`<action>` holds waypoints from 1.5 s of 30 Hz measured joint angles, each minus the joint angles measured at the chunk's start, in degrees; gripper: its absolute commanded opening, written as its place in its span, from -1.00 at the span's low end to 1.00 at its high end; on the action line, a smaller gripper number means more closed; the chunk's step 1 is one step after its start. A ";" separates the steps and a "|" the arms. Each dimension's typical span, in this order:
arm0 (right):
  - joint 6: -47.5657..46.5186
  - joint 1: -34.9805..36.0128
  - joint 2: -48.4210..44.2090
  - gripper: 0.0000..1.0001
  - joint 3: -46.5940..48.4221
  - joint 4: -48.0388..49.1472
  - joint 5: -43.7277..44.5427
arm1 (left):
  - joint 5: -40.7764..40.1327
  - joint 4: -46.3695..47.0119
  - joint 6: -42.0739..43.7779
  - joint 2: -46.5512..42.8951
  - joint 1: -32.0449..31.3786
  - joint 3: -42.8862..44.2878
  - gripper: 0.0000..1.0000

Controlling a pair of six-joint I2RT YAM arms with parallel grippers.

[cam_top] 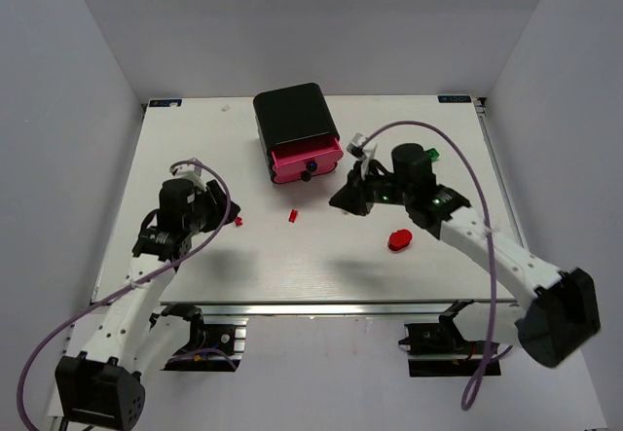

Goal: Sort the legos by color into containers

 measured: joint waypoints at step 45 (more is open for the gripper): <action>-13.60 -13.73 -15.52 -0.34 -9.44 -4.42 -16.15 | -23.87 -4.57 -10.93 39.82 -10.19 13.49 0.07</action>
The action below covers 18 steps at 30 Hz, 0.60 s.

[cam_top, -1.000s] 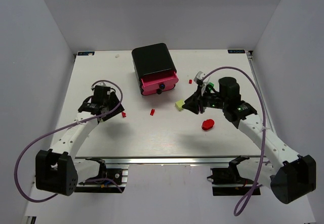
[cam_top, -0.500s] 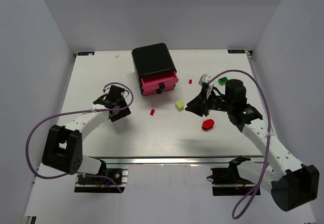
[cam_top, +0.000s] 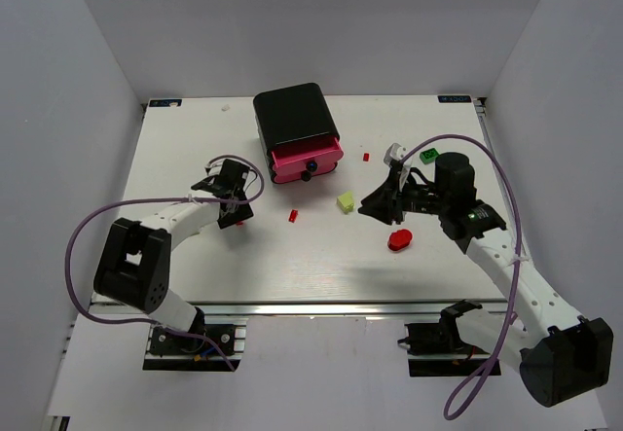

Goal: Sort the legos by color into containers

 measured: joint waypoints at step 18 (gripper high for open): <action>0.00 -2.29 0.04 -0.34 0.00 -0.61 -1.97 | -1.07 0.63 1.36 2.49 -0.44 1.73 -0.16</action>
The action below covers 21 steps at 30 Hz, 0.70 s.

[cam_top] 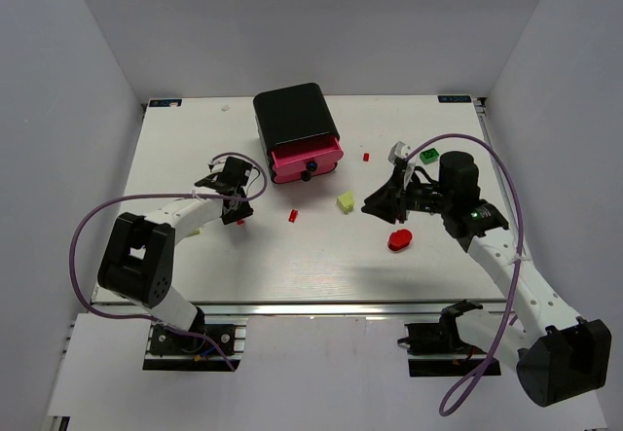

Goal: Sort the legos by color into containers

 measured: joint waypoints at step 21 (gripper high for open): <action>0.20 -2.95 0.74 -0.33 0.00 -0.02 -2.99 | 0.09 0.52 1.66 1.33 0.00 1.05 -0.95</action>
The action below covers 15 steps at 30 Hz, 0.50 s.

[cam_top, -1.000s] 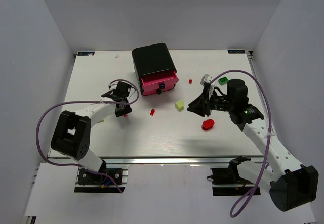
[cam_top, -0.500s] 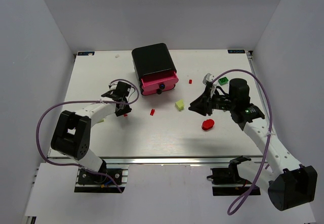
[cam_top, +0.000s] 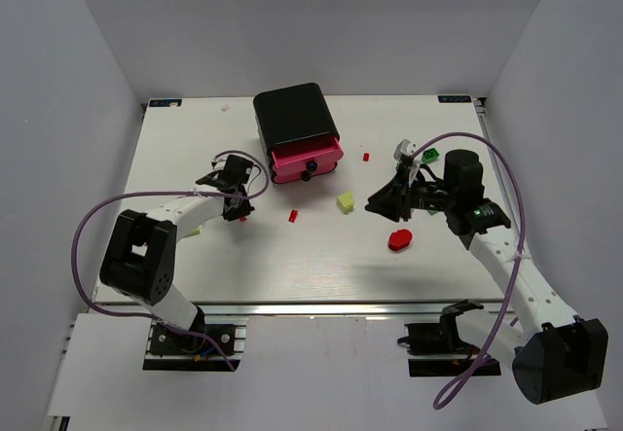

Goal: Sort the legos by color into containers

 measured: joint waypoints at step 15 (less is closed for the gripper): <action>-0.02 -0.46 0.11 -0.34 -0.02 0.02 -1.44 | 17.66 5.92 4.92 -20.92 -2.75 6.40 -1.00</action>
